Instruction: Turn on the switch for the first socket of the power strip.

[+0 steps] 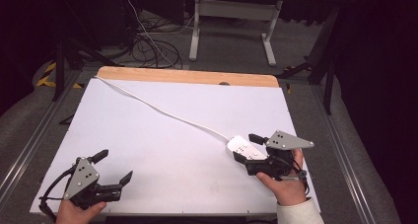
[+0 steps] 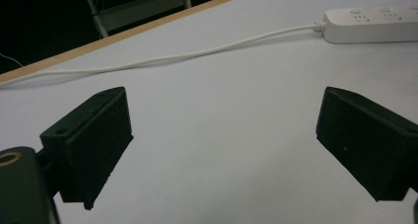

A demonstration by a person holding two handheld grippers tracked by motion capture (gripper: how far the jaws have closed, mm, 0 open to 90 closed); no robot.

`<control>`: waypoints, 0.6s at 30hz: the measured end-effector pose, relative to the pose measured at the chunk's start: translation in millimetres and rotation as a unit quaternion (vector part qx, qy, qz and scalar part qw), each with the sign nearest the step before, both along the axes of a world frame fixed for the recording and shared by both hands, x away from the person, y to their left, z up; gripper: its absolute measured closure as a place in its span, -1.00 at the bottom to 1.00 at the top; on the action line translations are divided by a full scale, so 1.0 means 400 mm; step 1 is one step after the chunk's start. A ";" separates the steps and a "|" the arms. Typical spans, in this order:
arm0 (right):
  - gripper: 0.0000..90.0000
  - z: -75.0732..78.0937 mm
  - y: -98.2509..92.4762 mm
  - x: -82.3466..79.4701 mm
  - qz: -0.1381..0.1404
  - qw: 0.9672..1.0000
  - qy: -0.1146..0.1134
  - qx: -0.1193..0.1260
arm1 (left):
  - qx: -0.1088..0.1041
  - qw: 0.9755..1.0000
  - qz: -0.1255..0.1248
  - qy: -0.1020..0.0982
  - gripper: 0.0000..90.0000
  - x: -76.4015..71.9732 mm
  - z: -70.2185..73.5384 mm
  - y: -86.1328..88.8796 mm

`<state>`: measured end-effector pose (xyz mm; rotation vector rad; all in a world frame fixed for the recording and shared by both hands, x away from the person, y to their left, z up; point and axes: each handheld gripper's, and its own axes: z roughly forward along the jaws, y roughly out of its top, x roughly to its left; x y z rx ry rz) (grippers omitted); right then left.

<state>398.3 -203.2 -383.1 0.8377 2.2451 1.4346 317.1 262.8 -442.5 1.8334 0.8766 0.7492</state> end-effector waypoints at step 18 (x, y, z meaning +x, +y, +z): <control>-0.67 -0.102 -0.008 -0.032 0.055 0.998 0.011 0.025 | -0.004 1.000 0.005 0.001 -0.84 -0.011 0.006 0.003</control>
